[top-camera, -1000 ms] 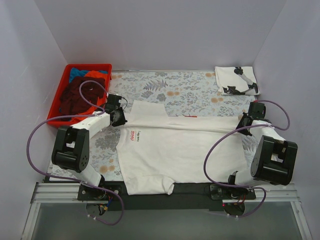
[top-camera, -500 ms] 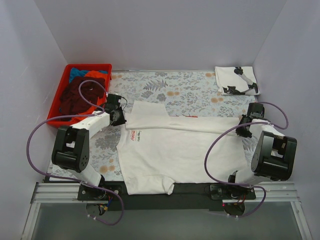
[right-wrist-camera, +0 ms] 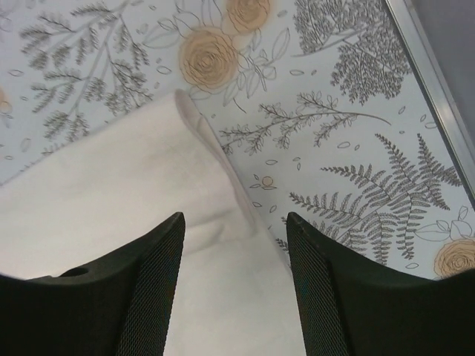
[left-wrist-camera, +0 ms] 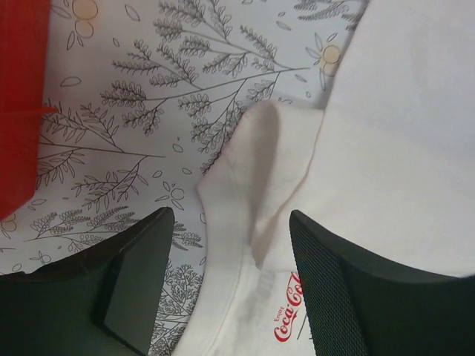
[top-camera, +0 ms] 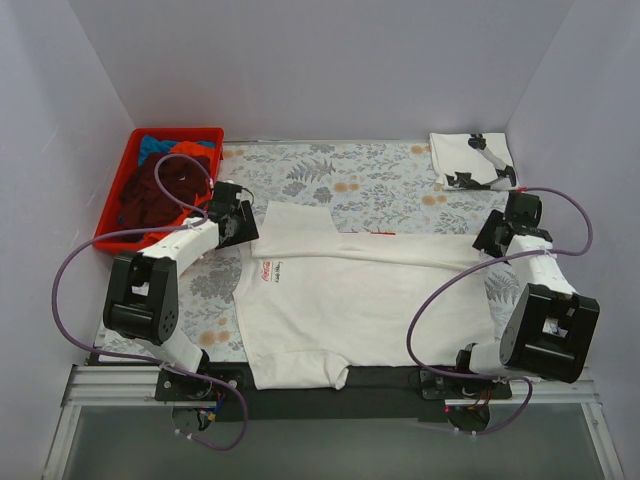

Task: Fold and stack the t-shirts
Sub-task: Fold the tshirt

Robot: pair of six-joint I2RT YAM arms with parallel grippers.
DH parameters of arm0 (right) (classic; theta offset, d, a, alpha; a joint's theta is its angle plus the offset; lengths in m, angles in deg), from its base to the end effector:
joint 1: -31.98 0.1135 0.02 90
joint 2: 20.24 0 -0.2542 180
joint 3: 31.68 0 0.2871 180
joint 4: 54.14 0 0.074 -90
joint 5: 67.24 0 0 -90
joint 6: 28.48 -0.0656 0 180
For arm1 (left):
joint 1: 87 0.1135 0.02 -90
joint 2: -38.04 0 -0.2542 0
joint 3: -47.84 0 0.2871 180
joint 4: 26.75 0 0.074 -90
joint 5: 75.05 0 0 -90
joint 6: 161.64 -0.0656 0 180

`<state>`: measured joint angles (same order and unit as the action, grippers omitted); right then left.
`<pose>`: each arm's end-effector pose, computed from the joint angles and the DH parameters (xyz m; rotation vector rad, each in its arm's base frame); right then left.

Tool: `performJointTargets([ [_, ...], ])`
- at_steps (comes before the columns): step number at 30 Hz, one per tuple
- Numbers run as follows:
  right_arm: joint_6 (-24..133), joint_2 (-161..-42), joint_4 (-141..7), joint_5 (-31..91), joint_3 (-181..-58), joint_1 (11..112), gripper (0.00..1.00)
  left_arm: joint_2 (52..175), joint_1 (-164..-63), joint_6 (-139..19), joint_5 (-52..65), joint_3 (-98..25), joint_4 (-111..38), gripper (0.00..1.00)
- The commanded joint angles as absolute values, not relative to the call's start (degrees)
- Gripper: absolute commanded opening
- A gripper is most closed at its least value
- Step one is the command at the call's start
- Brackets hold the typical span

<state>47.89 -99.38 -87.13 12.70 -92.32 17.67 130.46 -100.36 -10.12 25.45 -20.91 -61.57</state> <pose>0.3176 -0.0928 0.1636 0.6678 2.3710 -0.2218 0.3589 -0.0730 0.1341 -1.1159 2.3328 -0.2548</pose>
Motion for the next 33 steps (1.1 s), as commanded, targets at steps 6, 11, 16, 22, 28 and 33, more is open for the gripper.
performJointTargets([
  [6,44.73,-97.75,-81.16,28.63,-97.53,24.84,0.65,132.68,-100.09,-8.97,23.66,-30.92,-60.17,0.62],
  [11,43.85,-104.60,-72.03,36.72,-102.52,36.97,0.61,140.42,-100.09,-9.50,20.93,-39.61,-59.11,0.59],
  [16,42.71,-116.03,-66.74,41.48,-109.12,45.14,0.56,148.76,-100.18,-9.06,17.68,-45.17,-58.06,0.58],
  [22,43.85,-128.77,-61.02,46.13,-118.70,50.51,0.49,153.70,-100.18,-9.59,16.80,-49.04,-56.83,0.52],
  [28,44.82,-137.83,-60.41,48.60,-124.60,53.51,0.47,157.04,-100.18,-9.59,15.04,-50.18,-56.04,0.51],
  [33,44.20,-144.15,-60.41,50.36,-128.99,54.91,0.47,158.71,-100.18,-9.68,15.04,-50.80,-55.77,0.47],
])
